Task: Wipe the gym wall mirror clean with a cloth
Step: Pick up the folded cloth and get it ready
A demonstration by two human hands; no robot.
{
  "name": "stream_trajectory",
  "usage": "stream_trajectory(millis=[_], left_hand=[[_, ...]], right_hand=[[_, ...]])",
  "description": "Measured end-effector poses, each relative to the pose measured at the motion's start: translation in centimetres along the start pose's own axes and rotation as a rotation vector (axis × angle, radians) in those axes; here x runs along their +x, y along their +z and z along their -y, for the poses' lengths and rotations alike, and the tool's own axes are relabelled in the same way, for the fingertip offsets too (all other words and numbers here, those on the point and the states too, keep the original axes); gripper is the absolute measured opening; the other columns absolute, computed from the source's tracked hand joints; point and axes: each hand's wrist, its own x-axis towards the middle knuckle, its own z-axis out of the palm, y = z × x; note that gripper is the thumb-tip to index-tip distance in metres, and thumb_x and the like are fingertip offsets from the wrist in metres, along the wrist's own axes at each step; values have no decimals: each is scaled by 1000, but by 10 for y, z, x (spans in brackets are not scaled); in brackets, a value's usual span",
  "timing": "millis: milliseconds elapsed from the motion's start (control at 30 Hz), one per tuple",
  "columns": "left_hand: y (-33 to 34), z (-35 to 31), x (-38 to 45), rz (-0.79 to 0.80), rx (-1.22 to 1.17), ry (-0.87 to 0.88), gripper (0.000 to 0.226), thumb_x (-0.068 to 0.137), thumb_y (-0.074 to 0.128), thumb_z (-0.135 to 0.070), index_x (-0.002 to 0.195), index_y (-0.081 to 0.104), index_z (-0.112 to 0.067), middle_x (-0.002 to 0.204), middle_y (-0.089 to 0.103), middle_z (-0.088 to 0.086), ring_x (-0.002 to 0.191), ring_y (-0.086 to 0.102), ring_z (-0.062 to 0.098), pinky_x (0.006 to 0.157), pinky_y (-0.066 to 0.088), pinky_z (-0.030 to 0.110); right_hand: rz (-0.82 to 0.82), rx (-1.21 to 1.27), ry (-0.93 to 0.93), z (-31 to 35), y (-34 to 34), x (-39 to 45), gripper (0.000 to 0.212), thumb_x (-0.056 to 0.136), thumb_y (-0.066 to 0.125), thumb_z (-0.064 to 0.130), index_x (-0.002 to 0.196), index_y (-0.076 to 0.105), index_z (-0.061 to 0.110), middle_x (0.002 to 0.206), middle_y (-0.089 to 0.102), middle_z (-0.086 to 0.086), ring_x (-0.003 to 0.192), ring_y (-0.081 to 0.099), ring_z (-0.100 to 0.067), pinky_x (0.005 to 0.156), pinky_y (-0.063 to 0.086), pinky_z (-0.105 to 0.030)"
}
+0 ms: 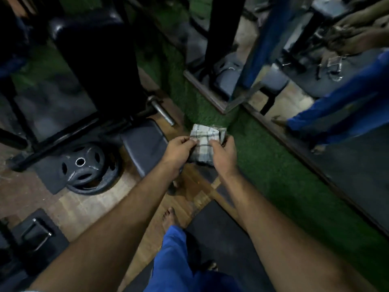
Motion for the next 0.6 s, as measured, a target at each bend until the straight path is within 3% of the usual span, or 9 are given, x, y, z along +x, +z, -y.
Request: stream_trajectory(millis=[67,133,300,400,500,600], left_hand=[[29,-9,-35,43,-37,-2,16,96,69,-20,82,73,-14,88,74,12,85,71,29,80,59,43],[57,-18,-69,159,-143,-37,13,96,69,-19,85,72,-12,83,75,9,75,72,24,70,60,36],[122,-36,-136,434,-150,-62,17,99,62,-18,108,68,-6,102,73,16,86,71,27,67,59,32],[160,-56,-171,507,-14,8,10,97,64,-16,98,70,-8,100,74,17,87,70,29,72,58,34],[196,-73,-197,578,72,100,2,94,69,-10,92,69,-8,78,75,3,74,70,20,65,57,27],[235,-77,-221,730,171,176,2,92,71,-9,93,72,-8,87,77,5,87,73,21,82,57,33]], right_hand=[[-29,63,-20,13,-44,-22,34,103,63,13,136,57,11,118,70,-5,97,72,-20,71,62,-30],[-42,170,2,30,-91,-46,22,100,67,14,123,66,15,105,75,-1,81,74,-14,57,57,-23],[-21,304,40,66,-194,-110,4,97,68,9,98,72,12,74,78,2,64,75,-15,58,58,-29],[-122,296,4,79,-239,-136,15,92,72,10,106,71,6,91,80,-9,77,78,-23,68,64,-39],[-250,368,-56,85,-272,-164,30,81,76,15,110,72,8,101,80,-11,93,76,-31,85,61,-49],[-388,493,-106,80,-309,-193,43,84,76,11,125,68,4,117,76,-17,100,76,-30,81,65,-44]])
